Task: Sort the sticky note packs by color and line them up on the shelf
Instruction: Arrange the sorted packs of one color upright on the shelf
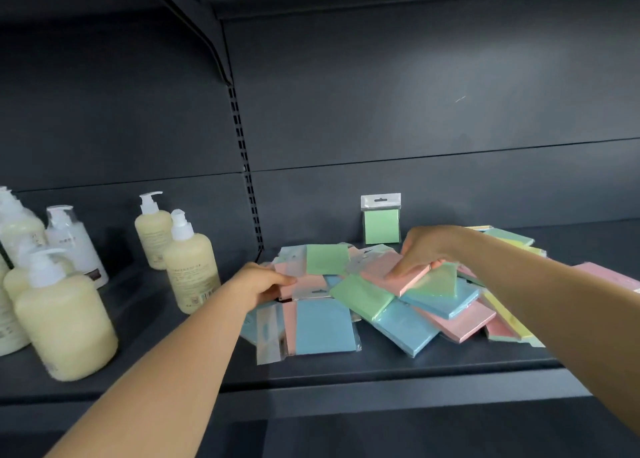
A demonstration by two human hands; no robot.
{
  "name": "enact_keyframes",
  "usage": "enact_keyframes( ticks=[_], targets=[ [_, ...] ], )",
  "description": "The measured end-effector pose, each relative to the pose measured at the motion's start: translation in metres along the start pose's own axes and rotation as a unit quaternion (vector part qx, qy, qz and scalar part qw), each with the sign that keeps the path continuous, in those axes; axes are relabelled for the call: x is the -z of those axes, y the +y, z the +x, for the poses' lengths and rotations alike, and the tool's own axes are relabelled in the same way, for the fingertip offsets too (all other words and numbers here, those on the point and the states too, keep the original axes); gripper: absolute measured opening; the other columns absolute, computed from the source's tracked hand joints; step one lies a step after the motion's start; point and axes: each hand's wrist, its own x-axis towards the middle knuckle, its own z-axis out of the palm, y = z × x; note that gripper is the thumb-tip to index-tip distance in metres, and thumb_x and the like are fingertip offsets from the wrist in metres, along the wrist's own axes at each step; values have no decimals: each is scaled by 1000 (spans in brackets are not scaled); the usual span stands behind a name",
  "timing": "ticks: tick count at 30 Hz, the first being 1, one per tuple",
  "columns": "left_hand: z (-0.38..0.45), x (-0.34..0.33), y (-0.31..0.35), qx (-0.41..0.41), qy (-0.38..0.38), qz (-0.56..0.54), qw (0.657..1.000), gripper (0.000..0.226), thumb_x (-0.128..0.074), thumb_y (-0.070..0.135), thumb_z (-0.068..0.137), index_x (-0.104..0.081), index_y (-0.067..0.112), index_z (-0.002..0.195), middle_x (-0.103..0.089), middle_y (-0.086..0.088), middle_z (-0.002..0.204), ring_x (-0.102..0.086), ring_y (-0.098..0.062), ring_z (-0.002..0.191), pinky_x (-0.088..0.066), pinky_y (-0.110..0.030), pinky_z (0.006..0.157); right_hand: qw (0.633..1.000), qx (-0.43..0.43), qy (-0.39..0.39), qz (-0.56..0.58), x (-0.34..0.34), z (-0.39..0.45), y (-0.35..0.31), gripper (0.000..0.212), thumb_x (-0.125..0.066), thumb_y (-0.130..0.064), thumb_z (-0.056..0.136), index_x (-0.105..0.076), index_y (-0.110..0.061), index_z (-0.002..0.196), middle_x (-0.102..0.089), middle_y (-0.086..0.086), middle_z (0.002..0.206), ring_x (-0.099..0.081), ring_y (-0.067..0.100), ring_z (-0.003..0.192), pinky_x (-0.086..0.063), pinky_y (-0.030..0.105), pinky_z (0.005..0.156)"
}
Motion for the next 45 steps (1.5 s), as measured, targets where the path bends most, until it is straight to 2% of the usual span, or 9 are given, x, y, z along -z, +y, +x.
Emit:
enact_keyframes(
  ticks=[3,9,13,20,24,29,35,41,45],
  targets=[
    [-3,7,3,12,14,-15,1000,38,-69,-14,74,-61,-10,111,-66,-19,104,-64,-24,81,-53,-33,80,998,-5,-12,67,0,3,1,46,-83,-40,62,-46,-13,66,-33,4,63,-29,21,60,-24,29,57],
    [-29,25,12,-6,73,-17,997,19,-66,-13,77,-60,-1,90,-66,-17,102,-65,-29,99,-52,-32,78,961,35,-4,274,0,-5,1,12,-71,1,80,-59,-1,84,-62,12,84,-59,25,85,-50,32,83],
    [-55,30,13,-37,129,-57,989,21,-64,-17,76,-56,1,83,-61,-23,118,-59,-36,111,-49,-37,85,933,50,16,356,1,-29,0,14,-65,11,81,-57,0,80,-62,12,81,-61,21,74,-52,29,72],
    [-123,16,22,-113,133,-99,980,25,-63,-15,79,-58,-4,102,-60,-21,121,-61,-29,100,-49,-32,80,896,75,110,424,6,-103,14,23,-67,7,81,-52,-5,67,-53,5,54,-50,11,46,-36,11,34],
    [-170,-10,20,-146,80,-102,981,29,-61,-14,81,-56,-5,108,-61,-20,116,-62,-24,79,-56,-30,58,858,89,132,489,1,-151,41,17,-67,10,78,-58,-3,73,-62,12,70,-60,17,52,-45,17,44],
    [-228,-59,0,-144,45,-109,983,35,-58,-15,82,-53,-6,116,-59,-22,122,-60,-27,93,-48,-34,82,842,78,163,509,-16,-219,84,19,-68,8,78,-58,-8,75,-65,9,79,-62,19,70,-50,26,60],
    [-284,-122,-20,-115,4,-154,981,23,-52,-18,84,-54,3,93,-57,-22,124,-59,-28,94,-51,-39,81,828,68,180,527,-35,-282,146,21,-66,4,82,-62,-4,100,-68,10,92,-65,20,80,-53,24,62],
    [-312,-179,-19,-111,-29,-136,984,41,-59,-14,82,-52,0,120,-59,-19,124,-60,-31,110,-53,-38,85,818,45,209,535,-38,-320,202,22,-68,2,81,-65,-3,102,-70,12,104,-66,25,98,-53,34,85],
    [-318,-223,-8,-121,-46,-125,984,43,-60,-14,81,-52,-1,122,-60,-19,123,-61,-31,109,-53,-38,84,800,38,233,552,-31,-336,244,16,-68,1,82,-64,-5,96,-70,11,104,-66,24,97,-54,34,83]
  ],
)
